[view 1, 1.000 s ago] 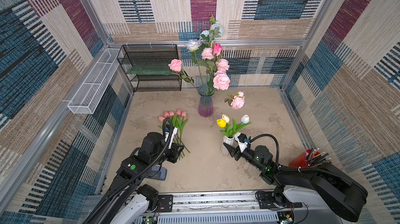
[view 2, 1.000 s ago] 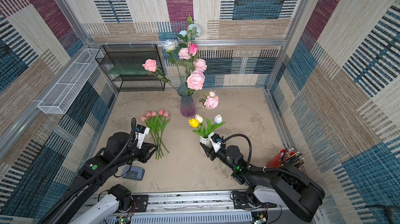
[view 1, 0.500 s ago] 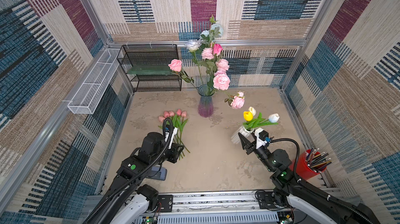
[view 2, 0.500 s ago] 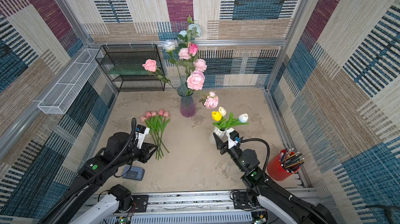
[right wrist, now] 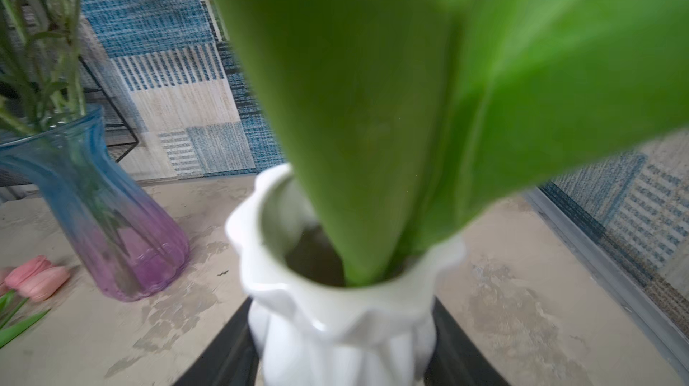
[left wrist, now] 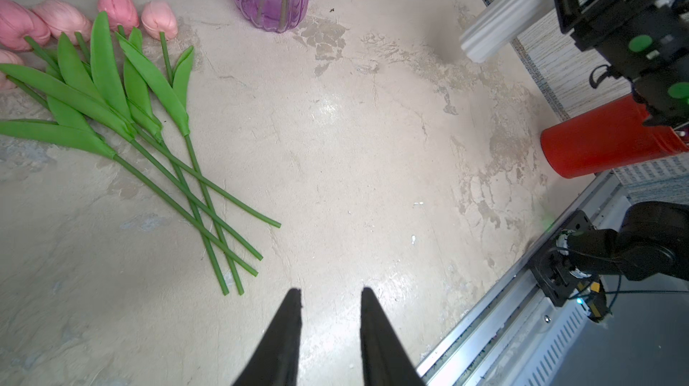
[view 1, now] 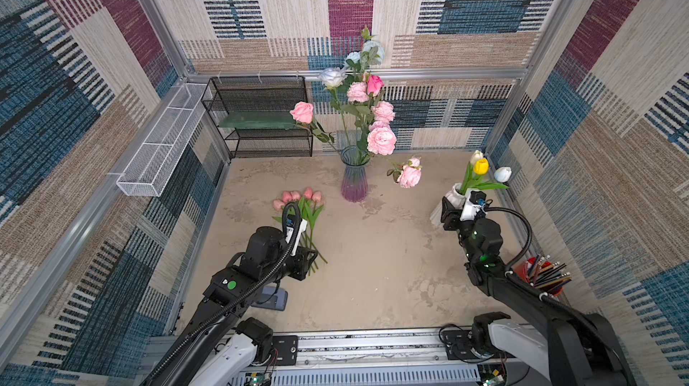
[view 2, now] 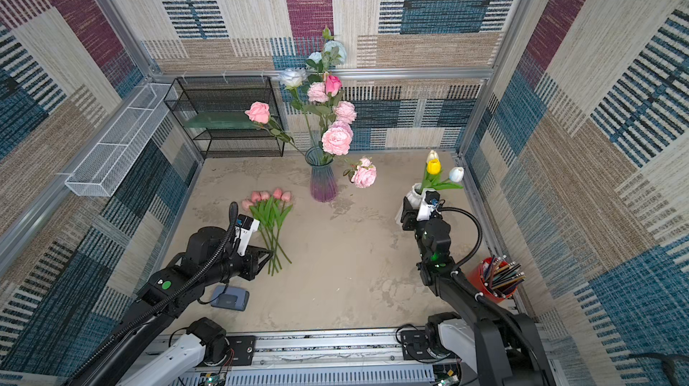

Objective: Pick out pink flowers from the vase
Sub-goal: Place the vase at the center of the board.

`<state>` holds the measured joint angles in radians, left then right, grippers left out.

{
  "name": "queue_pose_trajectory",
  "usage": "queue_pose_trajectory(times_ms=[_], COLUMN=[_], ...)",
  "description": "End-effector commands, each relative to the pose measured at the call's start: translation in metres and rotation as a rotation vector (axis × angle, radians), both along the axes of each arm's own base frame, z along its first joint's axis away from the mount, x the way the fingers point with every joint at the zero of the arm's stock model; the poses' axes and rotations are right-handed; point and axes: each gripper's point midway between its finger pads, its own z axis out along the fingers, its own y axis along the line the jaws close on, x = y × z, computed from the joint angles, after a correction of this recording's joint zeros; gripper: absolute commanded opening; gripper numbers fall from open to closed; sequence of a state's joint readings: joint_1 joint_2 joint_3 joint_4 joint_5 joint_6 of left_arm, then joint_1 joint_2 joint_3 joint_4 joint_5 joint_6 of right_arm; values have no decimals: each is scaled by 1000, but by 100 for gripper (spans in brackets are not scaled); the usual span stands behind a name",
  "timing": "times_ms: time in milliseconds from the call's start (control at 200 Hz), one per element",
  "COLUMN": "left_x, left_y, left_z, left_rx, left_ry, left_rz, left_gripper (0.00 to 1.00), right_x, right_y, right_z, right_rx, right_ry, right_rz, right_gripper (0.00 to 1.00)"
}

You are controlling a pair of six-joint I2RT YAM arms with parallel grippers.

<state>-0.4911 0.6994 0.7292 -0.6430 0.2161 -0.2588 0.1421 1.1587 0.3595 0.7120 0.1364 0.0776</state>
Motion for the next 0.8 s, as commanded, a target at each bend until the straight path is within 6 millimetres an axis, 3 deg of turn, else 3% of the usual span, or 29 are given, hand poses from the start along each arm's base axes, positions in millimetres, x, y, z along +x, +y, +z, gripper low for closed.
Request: queue_pose_trajectory(times_ms=[0,180,326,696,791], left_x=[1,0,-1,-5,-6], left_y=[-1,-1,-3,-6,-7], left_z=[5,6,8,8,8], left_rx=[-5,-12,-16,-11,-13], left_ry=[-25,-38,-43,-52,-52], left_rz=[-9,-10,-21,-42,-44], left_gripper=[30,30,31,31,31], right_x=[23,68,87,89,88], right_y=[-20,-39,-45,-57,-55], right_z=[35,19,3,-27,-34], right_rx=[4,-62,-104,-90,-93], right_ry=[-147,-96,-57,-8,15], right_rz=[-114,-218,-259,-289,-281], right_gripper=[37,37,39,45,50])
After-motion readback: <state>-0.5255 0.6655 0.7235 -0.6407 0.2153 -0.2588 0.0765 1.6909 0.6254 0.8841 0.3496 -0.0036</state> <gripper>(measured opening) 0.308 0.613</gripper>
